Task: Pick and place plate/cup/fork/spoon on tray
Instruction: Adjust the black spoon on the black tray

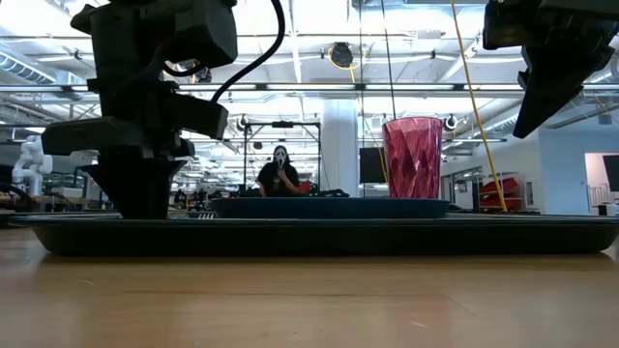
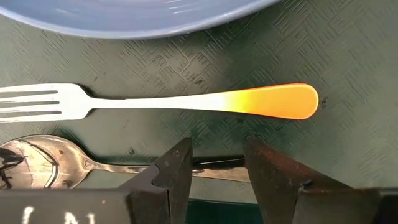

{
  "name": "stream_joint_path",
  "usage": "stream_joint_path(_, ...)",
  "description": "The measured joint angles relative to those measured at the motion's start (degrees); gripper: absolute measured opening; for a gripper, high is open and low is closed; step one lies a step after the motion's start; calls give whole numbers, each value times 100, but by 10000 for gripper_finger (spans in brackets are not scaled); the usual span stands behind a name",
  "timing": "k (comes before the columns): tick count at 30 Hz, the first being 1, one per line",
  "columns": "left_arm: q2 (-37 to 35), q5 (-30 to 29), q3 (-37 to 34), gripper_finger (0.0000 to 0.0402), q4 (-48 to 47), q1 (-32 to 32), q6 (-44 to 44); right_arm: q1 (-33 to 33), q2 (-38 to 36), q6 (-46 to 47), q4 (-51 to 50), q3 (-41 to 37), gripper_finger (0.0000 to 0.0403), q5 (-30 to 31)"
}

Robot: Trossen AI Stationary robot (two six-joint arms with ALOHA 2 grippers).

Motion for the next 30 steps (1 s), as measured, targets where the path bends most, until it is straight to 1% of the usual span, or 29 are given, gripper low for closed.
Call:
stream_joint_path(8, -4, -7, 0, 152, 2, 3, 178, 0, 0, 0, 0, 0, 130, 31)
stream_joint_path(30, -7, -109, 0, 152, -15, 374, 478, 0, 0, 15, 26, 0, 130, 31)
